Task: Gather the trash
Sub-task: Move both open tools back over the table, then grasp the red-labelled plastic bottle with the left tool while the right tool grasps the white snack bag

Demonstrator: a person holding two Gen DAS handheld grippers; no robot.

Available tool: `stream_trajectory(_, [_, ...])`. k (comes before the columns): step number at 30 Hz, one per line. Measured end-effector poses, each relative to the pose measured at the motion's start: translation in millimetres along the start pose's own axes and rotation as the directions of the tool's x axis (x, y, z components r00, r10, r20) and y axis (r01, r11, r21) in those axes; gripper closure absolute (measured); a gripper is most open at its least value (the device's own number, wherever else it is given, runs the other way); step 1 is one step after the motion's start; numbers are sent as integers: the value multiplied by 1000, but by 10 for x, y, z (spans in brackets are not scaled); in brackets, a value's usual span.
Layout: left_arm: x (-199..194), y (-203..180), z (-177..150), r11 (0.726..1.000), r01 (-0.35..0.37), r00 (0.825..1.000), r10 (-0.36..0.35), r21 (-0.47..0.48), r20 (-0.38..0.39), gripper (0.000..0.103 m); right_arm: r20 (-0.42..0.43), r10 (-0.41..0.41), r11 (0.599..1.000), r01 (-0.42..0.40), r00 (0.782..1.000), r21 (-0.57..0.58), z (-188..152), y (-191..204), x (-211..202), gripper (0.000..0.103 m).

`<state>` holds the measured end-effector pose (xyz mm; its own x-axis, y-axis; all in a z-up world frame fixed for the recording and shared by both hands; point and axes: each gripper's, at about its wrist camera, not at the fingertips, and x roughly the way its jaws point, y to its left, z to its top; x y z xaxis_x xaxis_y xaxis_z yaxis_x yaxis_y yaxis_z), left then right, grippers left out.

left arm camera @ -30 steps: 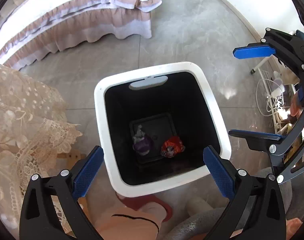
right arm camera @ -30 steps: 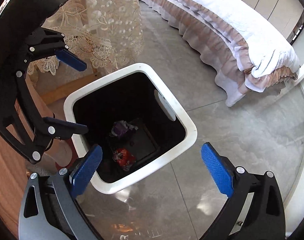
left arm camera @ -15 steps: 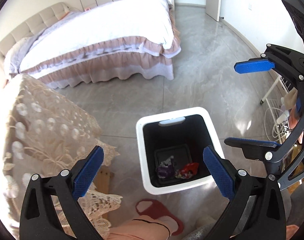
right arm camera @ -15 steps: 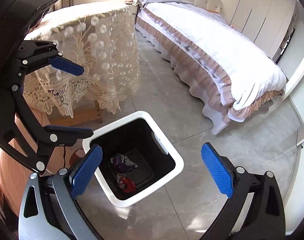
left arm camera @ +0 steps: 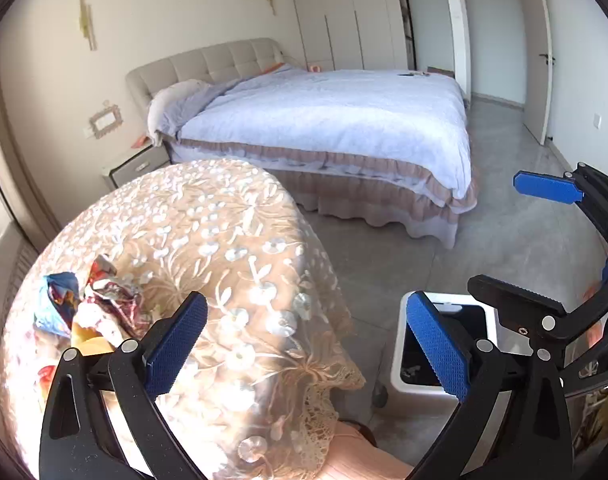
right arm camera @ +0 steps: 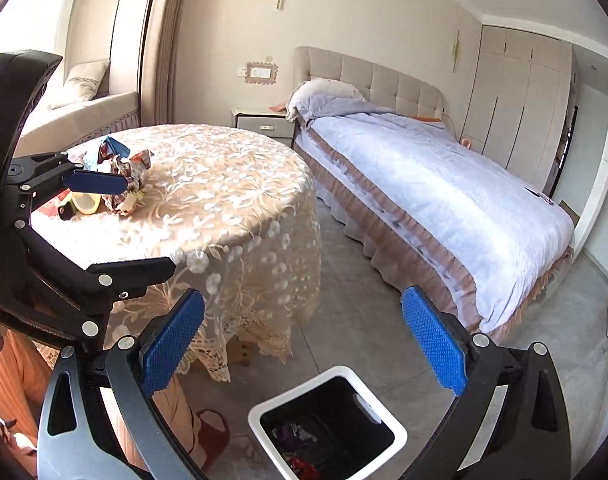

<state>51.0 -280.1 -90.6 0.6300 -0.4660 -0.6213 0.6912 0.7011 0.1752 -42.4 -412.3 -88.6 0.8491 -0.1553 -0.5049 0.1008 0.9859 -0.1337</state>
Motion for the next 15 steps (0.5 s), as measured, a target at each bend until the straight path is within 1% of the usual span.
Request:
stream_trajectory(4, [-197, 377, -85, 991, -91, 996, 93, -97, 9, 5, 63, 62, 998, -61, 996, -7, 214, 290, 43, 4])
stream_trajectory(7, [-327, 632, -169, 973, -173, 984, 177, -151, 15, 5, 96, 124, 992, -124, 988, -3, 364, 520, 98, 4])
stream_trajectory(10, [-474, 925, -302, 947, -245, 968, 252, -207, 7, 5, 110, 174, 984, -176, 978, 6, 509, 749, 179, 4])
stream_trajectory(12, [-542, 1130, -419, 926, -280, 958, 287, -254, -9, 5, 111, 199, 980, -199, 974, -7, 597, 920, 257, 4])
stream_trajectory(15, [-561, 1468, -664, 888, -341, 939, 335, -309, -73, 5, 98, 186, 982, -182, 978, -50, 692, 1185, 404, 4])
